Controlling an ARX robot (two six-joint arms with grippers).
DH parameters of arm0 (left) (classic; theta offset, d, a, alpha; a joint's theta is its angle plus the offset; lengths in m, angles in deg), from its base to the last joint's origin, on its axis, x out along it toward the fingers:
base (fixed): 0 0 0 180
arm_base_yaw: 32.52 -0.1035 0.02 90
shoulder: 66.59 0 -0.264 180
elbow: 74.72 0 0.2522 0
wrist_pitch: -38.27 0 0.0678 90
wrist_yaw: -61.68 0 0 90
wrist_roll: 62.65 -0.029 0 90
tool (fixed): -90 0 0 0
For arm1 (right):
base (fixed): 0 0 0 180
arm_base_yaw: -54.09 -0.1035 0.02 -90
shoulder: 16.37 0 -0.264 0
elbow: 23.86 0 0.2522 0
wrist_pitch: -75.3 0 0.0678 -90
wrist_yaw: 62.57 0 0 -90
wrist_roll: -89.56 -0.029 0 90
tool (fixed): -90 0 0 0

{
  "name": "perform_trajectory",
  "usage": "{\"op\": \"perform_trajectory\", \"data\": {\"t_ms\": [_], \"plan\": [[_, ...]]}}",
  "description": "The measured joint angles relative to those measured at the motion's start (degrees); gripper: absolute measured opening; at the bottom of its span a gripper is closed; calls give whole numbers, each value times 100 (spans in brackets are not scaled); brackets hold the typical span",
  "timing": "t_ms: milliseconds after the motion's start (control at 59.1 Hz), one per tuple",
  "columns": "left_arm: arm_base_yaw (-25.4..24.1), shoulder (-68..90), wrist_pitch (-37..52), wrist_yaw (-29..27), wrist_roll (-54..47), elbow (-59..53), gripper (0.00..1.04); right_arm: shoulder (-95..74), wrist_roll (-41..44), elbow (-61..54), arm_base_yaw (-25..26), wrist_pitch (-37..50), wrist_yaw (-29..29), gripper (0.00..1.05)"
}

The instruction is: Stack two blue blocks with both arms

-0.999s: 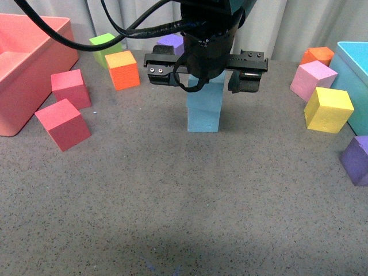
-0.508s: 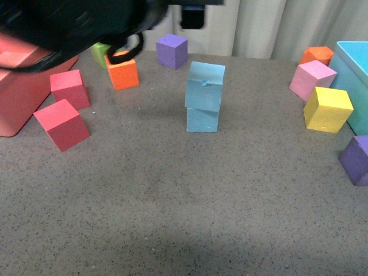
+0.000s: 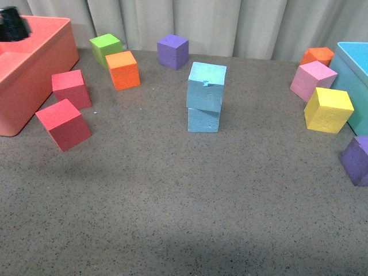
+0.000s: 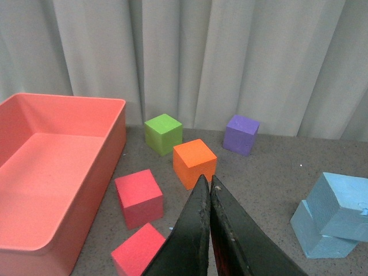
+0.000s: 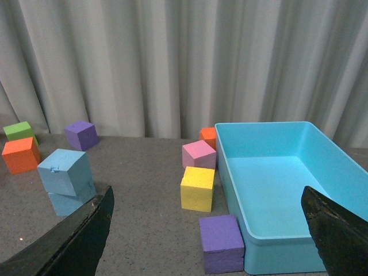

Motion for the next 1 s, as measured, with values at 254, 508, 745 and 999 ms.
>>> {"op": "perform_trajectory", "data": {"t_ms": [254,508,745,999], "plan": [[-437,-1132,-365,356,-15,-809,4,0,0,0,0,0,0,95],[-704,-2273,-1029,632,-17,-1287,4,0,0,0,0,0,0,95],[-1211,-3390,-1864,1147,-22,-1565,4,0,0,0,0,0,-2,95],[-1248,-4546,-2828,1167,-24,-1676,4,0,0,0,0,0,0,95]]}}
